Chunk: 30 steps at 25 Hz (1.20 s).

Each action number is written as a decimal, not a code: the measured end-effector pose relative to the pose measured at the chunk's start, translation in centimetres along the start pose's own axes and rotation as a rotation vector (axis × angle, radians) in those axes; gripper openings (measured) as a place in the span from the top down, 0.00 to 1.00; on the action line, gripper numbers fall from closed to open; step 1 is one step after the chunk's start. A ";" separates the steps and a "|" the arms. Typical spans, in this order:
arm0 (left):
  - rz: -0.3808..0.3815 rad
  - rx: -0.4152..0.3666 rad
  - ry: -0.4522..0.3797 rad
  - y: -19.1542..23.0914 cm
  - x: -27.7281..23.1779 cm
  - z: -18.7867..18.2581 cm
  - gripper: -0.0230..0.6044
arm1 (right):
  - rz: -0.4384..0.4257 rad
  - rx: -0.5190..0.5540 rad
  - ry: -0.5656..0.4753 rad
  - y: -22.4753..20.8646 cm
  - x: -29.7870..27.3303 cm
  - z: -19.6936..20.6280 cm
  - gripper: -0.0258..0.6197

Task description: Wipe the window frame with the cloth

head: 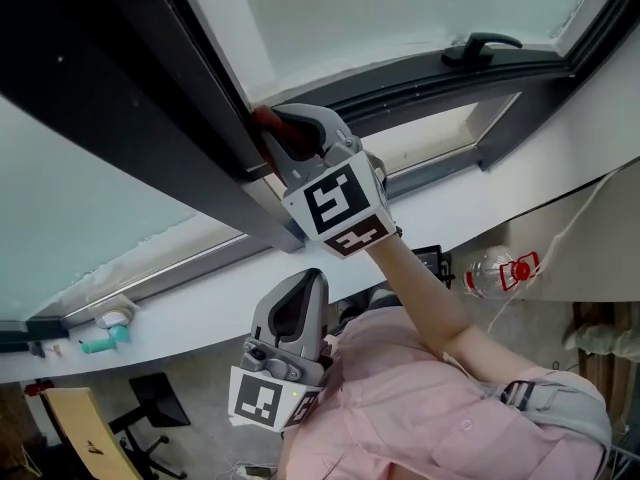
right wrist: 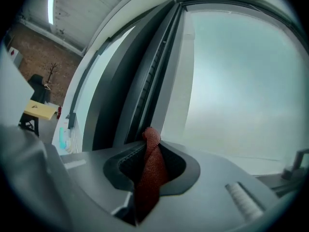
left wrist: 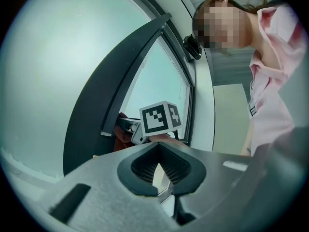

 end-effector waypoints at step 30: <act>0.060 -0.013 0.010 -0.4 0.3 0.0 0.97 | 0.112 0.117 0.081 0.5 1.0 0.8 0.86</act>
Point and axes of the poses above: the fingertips, and each gripper's own axes: x backward along the fingers, y to its left, z out of its underside, the point moved 9 cm from there along x, backward along the fingers, and after that the axes turned 5 degrees about x, right-handed, at the moved point
